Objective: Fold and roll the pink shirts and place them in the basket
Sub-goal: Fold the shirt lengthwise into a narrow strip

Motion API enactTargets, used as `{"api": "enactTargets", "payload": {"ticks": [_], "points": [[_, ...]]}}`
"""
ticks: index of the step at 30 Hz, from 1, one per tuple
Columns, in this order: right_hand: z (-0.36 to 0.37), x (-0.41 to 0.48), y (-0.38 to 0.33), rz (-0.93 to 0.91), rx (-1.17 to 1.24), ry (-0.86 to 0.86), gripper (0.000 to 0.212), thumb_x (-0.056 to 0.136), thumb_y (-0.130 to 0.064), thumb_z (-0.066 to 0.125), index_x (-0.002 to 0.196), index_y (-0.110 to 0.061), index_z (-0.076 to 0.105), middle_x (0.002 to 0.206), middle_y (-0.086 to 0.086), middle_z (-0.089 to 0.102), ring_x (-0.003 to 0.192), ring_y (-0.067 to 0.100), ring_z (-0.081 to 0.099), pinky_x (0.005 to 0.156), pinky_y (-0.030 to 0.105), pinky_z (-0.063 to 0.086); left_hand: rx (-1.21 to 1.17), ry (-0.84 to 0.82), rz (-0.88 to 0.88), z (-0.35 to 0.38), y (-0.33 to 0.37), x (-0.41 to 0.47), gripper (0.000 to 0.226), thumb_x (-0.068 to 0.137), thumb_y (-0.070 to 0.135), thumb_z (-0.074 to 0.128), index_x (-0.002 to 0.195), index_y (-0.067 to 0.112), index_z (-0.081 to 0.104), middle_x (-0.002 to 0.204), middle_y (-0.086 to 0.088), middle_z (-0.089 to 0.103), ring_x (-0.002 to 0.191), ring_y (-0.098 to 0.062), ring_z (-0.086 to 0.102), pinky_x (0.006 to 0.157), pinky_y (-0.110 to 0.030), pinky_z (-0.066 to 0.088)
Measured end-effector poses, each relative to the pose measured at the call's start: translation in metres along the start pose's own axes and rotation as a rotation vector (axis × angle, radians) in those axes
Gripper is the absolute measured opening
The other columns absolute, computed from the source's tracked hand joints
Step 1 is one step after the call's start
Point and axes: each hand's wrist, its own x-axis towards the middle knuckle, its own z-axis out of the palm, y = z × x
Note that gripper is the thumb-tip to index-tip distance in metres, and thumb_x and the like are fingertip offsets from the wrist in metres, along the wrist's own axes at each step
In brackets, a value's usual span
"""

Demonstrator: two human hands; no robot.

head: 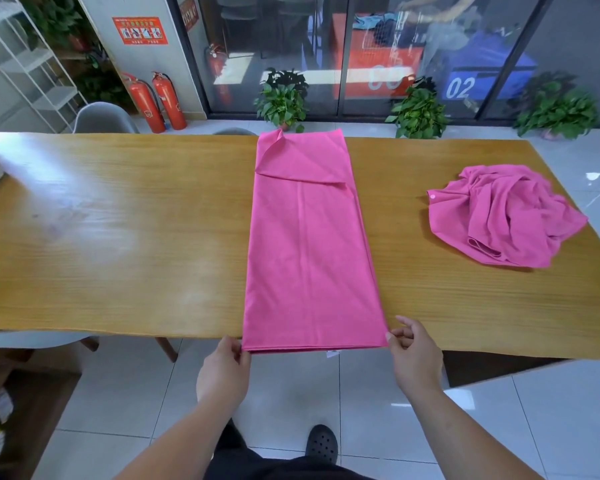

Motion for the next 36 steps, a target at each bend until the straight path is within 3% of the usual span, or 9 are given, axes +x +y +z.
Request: {"api": "enactTargets", "payload": {"ticks": [6,9,14,18,23,27,30,33,36], "points": [[0.007,0.002,0.02,0.035,-0.174,0.064,0.034,0.099,-0.026,0.072,0.131,-0.019,0.064,0.087,-0.009,0.065,0.079,0.012,0.063,0.07,0.034,0.044,-0.279,-0.056,-0.105,-0.003,0.002,0.003,0.022,0.093,0.019,0.07,0.109,0.025,0.055,0.101,0.01,0.069,0.084,-0.013,0.068,0.064,-0.031,0.051],[0.011,-0.002,0.016,-0.034,-0.219,0.056,0.037,0.099,-0.038,0.071,0.13,-0.019,0.062,0.094,-0.01,0.061,0.081,0.012,0.061,0.067,0.034,0.043,-0.493,-0.049,-0.177,-0.002,0.003,0.008,0.027,0.096,0.015,0.063,0.119,0.021,0.051,0.109,0.004,0.071,0.095,-0.016,0.072,0.084,-0.044,0.061],[0.019,0.004,0.012,-0.038,-0.31,-0.031,0.024,0.096,-0.024,0.073,0.119,-0.027,0.067,0.089,-0.015,0.064,0.081,0.013,0.062,0.065,0.031,0.044,-0.603,-0.022,-0.228,-0.001,0.01,0.014,0.031,0.096,0.015,0.074,0.12,0.016,0.055,0.099,0.0,0.076,0.085,-0.019,0.077,0.088,-0.047,0.064],[0.013,0.004,0.008,0.155,-0.176,-0.012,0.018,0.092,-0.023,0.079,0.105,-0.028,0.068,0.082,-0.015,0.073,0.074,0.011,0.067,0.061,0.029,0.044,-0.571,0.01,-0.232,-0.003,0.004,0.017,0.033,0.09,0.011,0.079,0.115,0.02,0.058,0.083,0.004,0.079,0.081,-0.021,0.077,0.082,-0.045,0.064],[0.01,-0.007,0.016,0.262,-0.088,0.039,0.016,0.087,-0.027,0.082,0.089,-0.03,0.066,0.082,-0.013,0.073,0.074,0.014,0.068,0.065,0.031,0.05,-0.703,-0.046,-0.28,-0.001,-0.014,0.014,0.032,0.088,0.003,0.082,0.11,0.015,0.062,0.098,-0.008,0.078,0.09,-0.026,0.079,0.092,-0.048,0.063],[0.011,-0.011,0.024,0.276,-0.008,0.004,0.03,0.082,-0.044,0.088,0.091,-0.028,0.064,0.084,-0.012,0.074,0.078,0.014,0.071,0.073,0.038,0.055,-0.758,-0.076,-0.278,-0.005,-0.014,0.013,0.033,0.088,-0.002,0.079,0.111,0.014,0.062,0.107,-0.009,0.077,0.096,-0.03,0.075,0.089,-0.044,0.062],[0.012,-0.008,0.029,0.324,0.244,-0.057,0.029,0.082,-0.028,0.092,0.095,-0.019,0.068,0.085,-0.002,0.079,0.081,0.021,0.077,0.082,0.046,0.064,-0.75,-0.11,-0.236,-0.012,-0.006,0.013,0.034,0.089,-0.004,0.075,0.113,0.017,0.062,0.102,-0.003,0.08,0.085,-0.024,0.069,0.077,-0.04,0.054],[0.008,-0.007,0.024,0.357,0.526,-0.113,0.019,0.089,-0.004,0.084,0.098,-0.005,0.067,0.099,0.018,0.077,0.092,0.026,0.076,0.091,0.041,0.062,-0.78,-0.162,-0.207,-0.019,-0.006,0.016,0.036,0.09,-0.005,0.071,0.115,0.02,0.063,0.097,-0.004,0.081,0.08,-0.02,0.066,0.072,-0.038,0.048],[0.002,-0.004,0.021,0.342,0.633,-0.23,0.014,0.093,0.004,0.075,0.103,-0.006,0.071,0.106,0.018,0.075,0.099,0.024,0.074,0.088,0.034,0.061,-0.797,-0.184,-0.186,-0.024,-0.008,0.02,0.034,0.09,-0.007,0.068,0.115,0.016,0.063,0.09,-0.007,0.079,0.081,-0.023,0.065,0.07,-0.04,0.048]]}}
